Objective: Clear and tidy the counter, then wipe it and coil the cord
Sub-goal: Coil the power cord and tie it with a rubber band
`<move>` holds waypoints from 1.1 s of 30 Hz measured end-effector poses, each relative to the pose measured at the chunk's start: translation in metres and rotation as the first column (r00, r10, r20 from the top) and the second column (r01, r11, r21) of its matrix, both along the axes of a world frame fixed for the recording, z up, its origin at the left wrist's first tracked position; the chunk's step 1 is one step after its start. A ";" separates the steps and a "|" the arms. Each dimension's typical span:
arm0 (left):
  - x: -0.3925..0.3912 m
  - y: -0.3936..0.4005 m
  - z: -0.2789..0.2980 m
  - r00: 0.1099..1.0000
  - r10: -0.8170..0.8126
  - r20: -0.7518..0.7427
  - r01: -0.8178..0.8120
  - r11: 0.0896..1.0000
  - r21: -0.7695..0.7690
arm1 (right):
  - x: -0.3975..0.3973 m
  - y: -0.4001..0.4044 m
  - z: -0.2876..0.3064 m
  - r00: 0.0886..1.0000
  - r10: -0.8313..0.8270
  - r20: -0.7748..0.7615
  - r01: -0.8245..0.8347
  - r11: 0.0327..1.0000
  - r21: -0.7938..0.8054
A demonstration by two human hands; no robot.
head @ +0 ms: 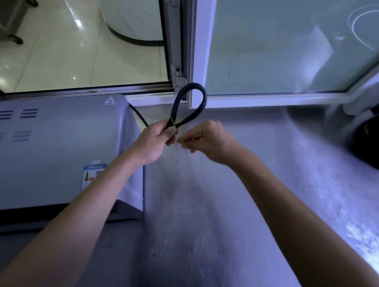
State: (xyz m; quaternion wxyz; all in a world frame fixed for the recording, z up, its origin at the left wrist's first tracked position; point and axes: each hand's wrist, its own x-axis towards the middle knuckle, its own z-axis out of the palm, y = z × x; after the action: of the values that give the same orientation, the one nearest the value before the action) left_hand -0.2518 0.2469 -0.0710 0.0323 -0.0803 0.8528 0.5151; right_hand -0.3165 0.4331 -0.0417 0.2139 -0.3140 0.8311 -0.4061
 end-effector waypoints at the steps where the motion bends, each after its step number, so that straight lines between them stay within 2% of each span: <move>1: 0.000 0.000 0.001 1.000 0.008 0.018 -0.008 1.000 0.000 | 0.003 0.001 0.003 1.000 0.026 -0.007 -0.026 1.000 0.003; 4: -0.002 0.001 0.006 0.996 0.034 0.087 -0.033 0.999 -0.009 | 0.011 0.006 0.010 0.995 0.093 0.027 -0.090 0.991 -0.103; 6: -0.003 0.003 0.008 0.994 0.039 0.103 -0.043 0.998 0.037 | 0.016 0.006 0.013 0.982 0.118 0.149 -0.080 0.968 -0.239; 9: -0.007 0.006 0.008 0.990 0.057 0.128 -0.074 0.988 0.133 | 0.021 0.005 0.015 0.938 0.148 0.314 0.008 0.894 -0.448; 14: -0.005 0.005 0.008 0.984 0.056 0.171 -0.071 0.994 0.081 | 0.030 0.006 0.010 0.888 0.167 0.428 0.148 0.777 -0.611; 22: -0.004 0.008 0.010 0.993 0.073 0.094 -0.087 0.983 0.159 | 0.057 0.008 -0.012 0.740 0.122 0.661 0.414 0.692 -0.591; 24: -0.003 0.008 0.009 0.994 0.066 0.084 -0.082 0.975 0.208 | 0.062 0.006 -0.016 0.640 0.168 0.750 0.524 0.618 -0.586; 28: -0.001 0.006 0.007 0.996 0.075 0.051 -0.085 0.970 0.228 | 0.070 0.003 -0.022 0.389 0.291 0.874 0.784 0.394 -0.480; 30: 0.001 0.004 0.007 0.996 0.086 0.017 -0.088 0.969 0.231 | 0.073 -0.003 -0.025 0.322 0.343 0.883 0.853 0.300 -0.427; 33: 0.003 0.004 0.008 0.995 0.077 -0.065 -0.061 0.972 0.228 | 0.073 -0.014 -0.026 0.277 0.409 0.869 0.904 0.195 -0.380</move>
State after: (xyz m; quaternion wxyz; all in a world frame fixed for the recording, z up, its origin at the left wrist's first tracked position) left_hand -0.2493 0.2507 -0.0630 -0.0082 -0.0866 0.7862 0.6119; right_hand -0.2438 0.4194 -0.0678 0.2976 0.1214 0.1605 -0.9333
